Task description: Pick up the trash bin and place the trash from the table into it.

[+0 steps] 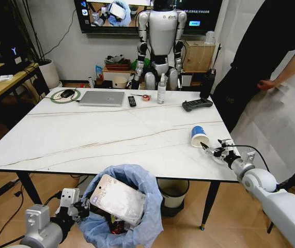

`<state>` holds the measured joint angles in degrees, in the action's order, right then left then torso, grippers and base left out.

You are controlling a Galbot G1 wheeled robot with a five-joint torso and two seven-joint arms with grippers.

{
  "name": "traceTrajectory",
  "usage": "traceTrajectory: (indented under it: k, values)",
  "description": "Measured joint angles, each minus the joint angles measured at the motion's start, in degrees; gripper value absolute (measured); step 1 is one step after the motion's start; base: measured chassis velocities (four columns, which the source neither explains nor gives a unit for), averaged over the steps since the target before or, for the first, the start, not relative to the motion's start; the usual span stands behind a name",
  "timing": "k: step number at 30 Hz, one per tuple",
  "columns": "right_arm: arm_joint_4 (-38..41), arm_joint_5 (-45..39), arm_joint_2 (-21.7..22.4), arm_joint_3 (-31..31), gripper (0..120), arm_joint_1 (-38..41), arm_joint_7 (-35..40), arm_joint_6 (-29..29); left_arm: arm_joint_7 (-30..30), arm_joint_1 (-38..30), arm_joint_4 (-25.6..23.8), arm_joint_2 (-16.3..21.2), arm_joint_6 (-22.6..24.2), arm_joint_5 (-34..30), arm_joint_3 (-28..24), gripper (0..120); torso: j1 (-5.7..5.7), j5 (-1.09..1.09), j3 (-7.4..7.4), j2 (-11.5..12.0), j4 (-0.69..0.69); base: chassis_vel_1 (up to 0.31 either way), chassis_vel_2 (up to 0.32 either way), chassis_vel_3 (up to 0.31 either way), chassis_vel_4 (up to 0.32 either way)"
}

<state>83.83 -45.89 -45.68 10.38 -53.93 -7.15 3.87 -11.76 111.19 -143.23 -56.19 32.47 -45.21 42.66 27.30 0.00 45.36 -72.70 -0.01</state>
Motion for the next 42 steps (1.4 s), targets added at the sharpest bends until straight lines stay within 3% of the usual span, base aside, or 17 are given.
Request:
traceTrajectory:
  k: [32, 35, 42]
  values:
    - [-8.46, -1.50, -1.14, -7.49, 100, 12.34, -0.51, 0.12, 0.11, 0.40, 0.00, -0.44, -0.14, 0.19, 0.24, 0, 0.00, 0.00, 0.00, 0.00, 0.00, 0.000, 0.000, 0.000, 0.000]
    - [-9.33, -1.60, -1.33, -7.75, 96, 13.00, -1.24, 0.08, 0.12, 0.48, 0.00, -0.48, -0.15, 0.21, 0.29, 0, 0.00, 0.00, 0.00, -0.01, 0.00, 0.000, 0.000, 0.000, 0.000]
    - [-9.88, -1.88, -1.32, -7.94, 70, 13.25, -2.01, -0.04, 0.14, 0.62, 0.00, -0.56, -0.16, 0.36, 0.33, 0, 0.00, 0.00, 0.00, -0.01, 0.00, 0.000, 0.000, 0.000, 0.000]
